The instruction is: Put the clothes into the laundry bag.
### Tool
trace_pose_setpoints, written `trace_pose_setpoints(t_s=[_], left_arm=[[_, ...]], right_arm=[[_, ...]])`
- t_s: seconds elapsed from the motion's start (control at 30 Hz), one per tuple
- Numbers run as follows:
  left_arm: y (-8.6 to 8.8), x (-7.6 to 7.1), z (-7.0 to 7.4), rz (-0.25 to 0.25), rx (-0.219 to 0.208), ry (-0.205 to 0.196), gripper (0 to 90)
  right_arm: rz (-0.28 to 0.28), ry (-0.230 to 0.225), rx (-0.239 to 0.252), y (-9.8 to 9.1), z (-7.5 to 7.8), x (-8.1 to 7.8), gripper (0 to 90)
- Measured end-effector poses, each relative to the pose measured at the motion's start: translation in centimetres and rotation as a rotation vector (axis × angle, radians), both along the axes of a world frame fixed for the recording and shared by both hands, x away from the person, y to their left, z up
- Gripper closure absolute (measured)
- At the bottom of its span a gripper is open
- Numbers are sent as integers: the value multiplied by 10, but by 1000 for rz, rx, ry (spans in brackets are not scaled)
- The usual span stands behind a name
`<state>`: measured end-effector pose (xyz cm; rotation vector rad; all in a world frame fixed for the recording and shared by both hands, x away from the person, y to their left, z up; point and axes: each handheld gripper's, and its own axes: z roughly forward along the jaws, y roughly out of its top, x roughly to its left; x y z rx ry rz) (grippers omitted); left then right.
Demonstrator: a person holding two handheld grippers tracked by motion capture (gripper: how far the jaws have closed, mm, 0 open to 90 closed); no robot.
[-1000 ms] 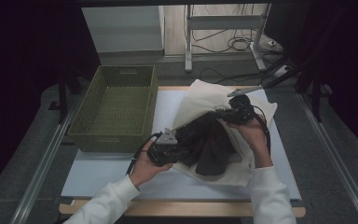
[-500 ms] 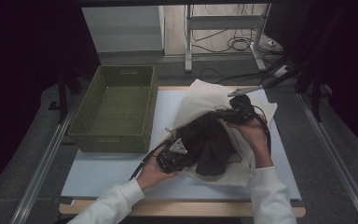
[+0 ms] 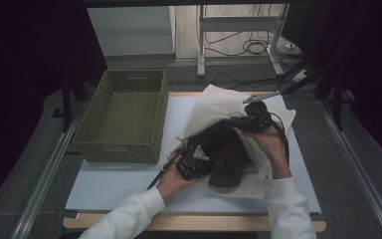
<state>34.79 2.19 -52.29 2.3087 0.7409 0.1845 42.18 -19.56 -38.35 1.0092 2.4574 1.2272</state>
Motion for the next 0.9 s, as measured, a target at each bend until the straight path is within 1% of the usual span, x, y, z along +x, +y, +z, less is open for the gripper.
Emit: trace_pose_setpoints(t_s=[0.13,0.23,0.5,0.63,0.7,0.73,0.9], left_arm=[[-2,3,1,8,5,2,900],[-3,7,1,13,-3,16,900],[-6,15,2,28,8,27,900],[-7,18,2,34,-2,35,900],[-8,20,2,37,-5,34,900],[-8,21,3,40,1,36,900],[-11,26,3,50,-5,35,900]], right_arm=[[7,-1,-4,1,1,-1,868],[9,-1,-3,1,1,-1,869],[13,4,-1,1,1,-1,870],[17,3,0,0,1,-1,870],[18,3,1,0,1,-1,871],[19,3,2,0,1,-1,871],[21,-1,5,1,3,-3,872]])
